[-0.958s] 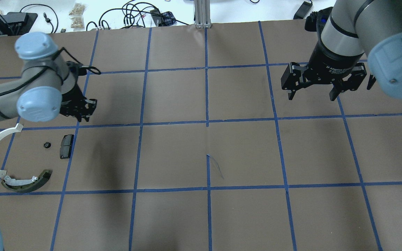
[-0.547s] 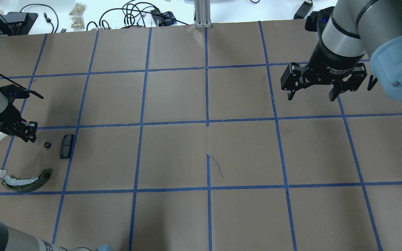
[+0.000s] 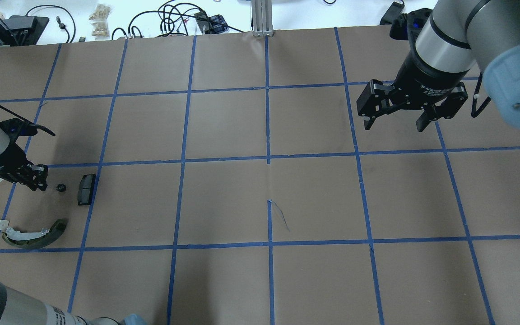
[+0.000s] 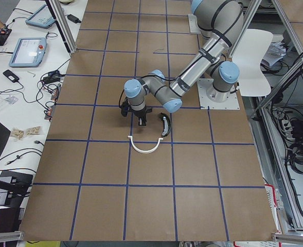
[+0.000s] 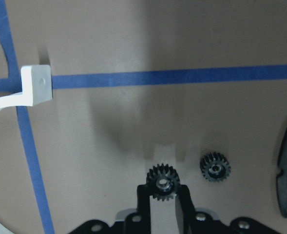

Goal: Place bearing gear from tray to pile

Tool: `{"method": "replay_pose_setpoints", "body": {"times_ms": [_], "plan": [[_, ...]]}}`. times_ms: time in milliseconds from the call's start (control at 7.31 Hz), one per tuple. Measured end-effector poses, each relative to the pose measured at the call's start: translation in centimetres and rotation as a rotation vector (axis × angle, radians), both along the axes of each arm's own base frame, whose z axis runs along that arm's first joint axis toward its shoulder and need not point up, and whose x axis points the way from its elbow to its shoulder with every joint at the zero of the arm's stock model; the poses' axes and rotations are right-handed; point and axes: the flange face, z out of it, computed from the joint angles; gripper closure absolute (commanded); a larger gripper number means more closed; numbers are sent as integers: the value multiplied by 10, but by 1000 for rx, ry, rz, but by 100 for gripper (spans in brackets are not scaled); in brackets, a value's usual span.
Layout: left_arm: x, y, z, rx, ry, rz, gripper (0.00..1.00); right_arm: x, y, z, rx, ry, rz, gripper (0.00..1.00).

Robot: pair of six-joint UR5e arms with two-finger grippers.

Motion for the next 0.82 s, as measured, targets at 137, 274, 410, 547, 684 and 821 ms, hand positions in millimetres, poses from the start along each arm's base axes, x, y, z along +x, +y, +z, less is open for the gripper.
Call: {"method": "replay_pose_setpoints", "body": {"times_ms": [137,274,410,547,684,821], "plan": [[-1,-1,2,-3,1,-2,0,-1,3,0,0,12,1,0],[-4,-4,10,-13,-7,-7,0,-1,5,-1,2,20,1,0],[-15,-11,27,-29,-12,-19,0,-1,7,-2,3,25,2,0],[-35,-24,51,-35,-7,-25,0,-1,7,-3,5,26,2,0],[-61,-39,80,-33,-5,-11,0,-1,7,-4,5,27,2,0],[-93,-52,113,-40,-7,18,0,-1,7,-4,5,27,1,0]]}}
